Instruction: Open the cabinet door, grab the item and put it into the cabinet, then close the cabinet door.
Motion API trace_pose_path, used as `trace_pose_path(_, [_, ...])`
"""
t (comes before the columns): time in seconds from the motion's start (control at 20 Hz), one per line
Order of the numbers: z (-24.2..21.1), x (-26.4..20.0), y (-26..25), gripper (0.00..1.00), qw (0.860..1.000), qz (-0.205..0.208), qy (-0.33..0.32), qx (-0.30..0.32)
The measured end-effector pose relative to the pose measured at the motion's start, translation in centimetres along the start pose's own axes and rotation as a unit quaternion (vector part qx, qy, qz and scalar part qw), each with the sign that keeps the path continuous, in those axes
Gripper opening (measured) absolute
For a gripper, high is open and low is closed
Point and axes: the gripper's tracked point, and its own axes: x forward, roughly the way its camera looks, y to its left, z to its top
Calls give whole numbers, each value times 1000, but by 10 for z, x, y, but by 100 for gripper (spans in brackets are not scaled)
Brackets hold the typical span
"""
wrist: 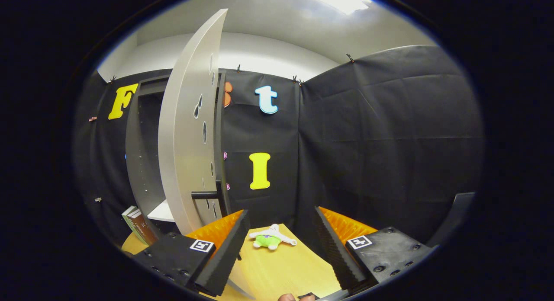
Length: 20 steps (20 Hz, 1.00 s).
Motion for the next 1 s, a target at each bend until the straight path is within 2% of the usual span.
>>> trace_pose_path(0.45, [-1, -17, 32, 96, 1000, 4, 3, 0])
trace_pose_path(1.0, [-5, -36, 108, 96, 998, 64, 8, 0])
